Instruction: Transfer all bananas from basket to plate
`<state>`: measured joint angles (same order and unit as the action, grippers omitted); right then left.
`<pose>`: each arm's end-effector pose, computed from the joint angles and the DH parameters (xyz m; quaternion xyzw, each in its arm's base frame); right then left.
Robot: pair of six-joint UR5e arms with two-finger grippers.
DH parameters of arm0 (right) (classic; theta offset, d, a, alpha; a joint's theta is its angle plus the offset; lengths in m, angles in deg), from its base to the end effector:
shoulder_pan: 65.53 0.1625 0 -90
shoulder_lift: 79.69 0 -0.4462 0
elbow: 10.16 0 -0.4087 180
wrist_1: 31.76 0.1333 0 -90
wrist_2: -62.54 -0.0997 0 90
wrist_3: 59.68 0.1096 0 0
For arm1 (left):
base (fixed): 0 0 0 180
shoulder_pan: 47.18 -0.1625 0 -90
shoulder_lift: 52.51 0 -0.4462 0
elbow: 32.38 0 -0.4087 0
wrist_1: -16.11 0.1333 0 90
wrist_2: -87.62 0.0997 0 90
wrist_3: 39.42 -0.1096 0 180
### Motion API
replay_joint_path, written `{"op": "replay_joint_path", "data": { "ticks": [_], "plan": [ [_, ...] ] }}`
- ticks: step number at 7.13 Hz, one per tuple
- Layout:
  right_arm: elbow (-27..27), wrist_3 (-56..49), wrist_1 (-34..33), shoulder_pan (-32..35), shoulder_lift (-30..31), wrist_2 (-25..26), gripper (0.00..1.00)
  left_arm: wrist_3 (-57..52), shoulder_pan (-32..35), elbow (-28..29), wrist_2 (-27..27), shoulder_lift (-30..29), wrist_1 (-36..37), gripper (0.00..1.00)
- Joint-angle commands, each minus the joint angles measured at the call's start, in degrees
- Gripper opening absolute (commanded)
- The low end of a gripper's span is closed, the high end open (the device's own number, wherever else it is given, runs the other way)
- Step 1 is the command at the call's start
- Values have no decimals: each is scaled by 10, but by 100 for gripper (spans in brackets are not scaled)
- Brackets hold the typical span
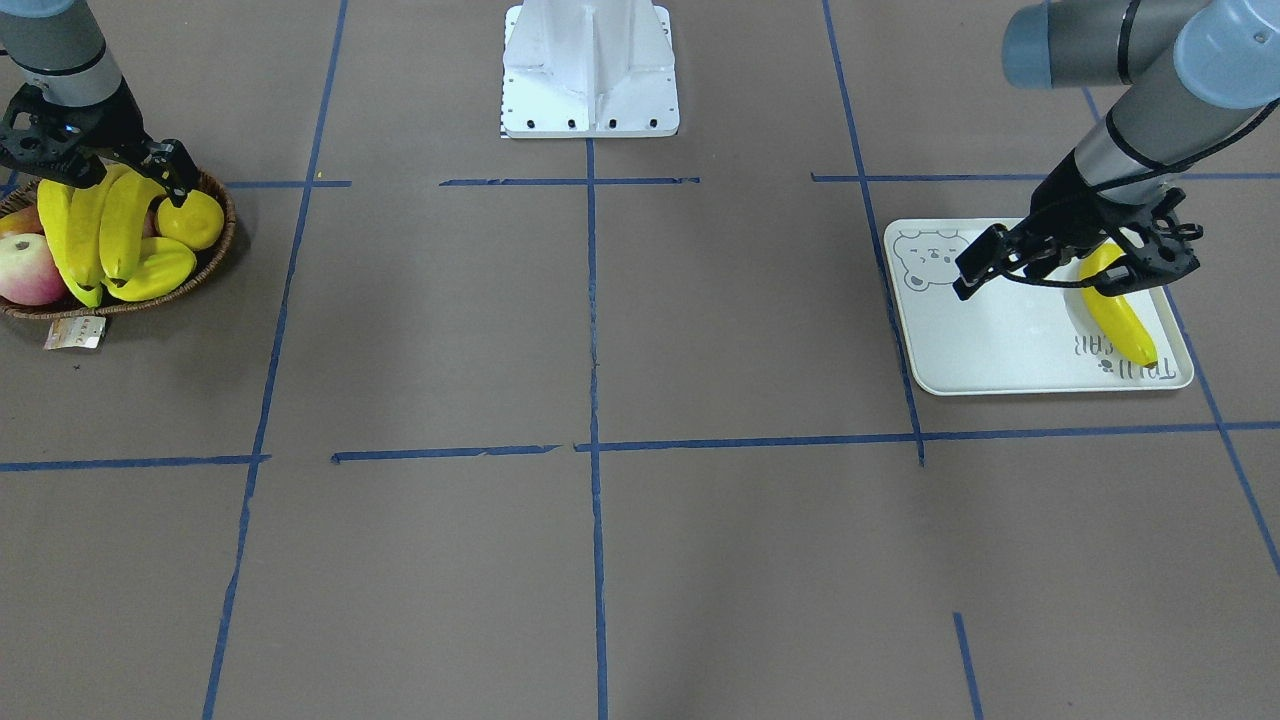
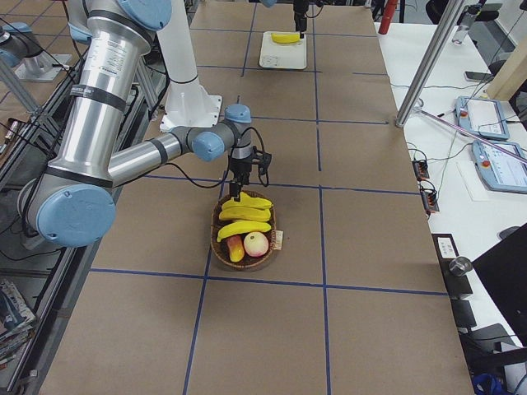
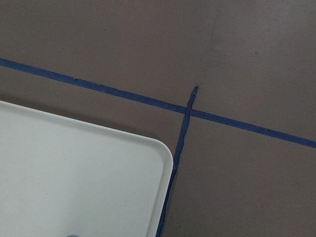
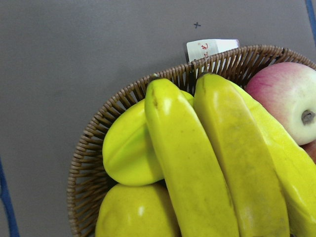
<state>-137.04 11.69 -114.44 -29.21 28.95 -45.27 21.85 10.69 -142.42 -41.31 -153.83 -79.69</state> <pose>-0.2475 -0.3058 0.5085 -0.0331 -0.2635 0.1143 0.9573 0.2473 -0.5149 0.3951 -0.0238 0.4353 -0.1221 0.8917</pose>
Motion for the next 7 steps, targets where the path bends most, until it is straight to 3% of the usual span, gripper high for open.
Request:
{"op": "replay_joint_path", "data": {
  "ticks": [1, 3, 5, 7],
  "plan": [
    [14, 0, 0, -7, 1, 0, 100, 1, 0, 0, 0, -5, 0, 99],
    [24, 0, 0, -8, 1, 0, 99, 1, 0, 0, 0, -9, 1, 99],
    [24, 0, 0, -8, 0, -8, 51, 1, 0, 0, -1, -9, 1, 99],
    [21, 0, 0, -7, -1, -13, 46, 1, 0, 0, -1, -9, 1, 99]
  ]
}}
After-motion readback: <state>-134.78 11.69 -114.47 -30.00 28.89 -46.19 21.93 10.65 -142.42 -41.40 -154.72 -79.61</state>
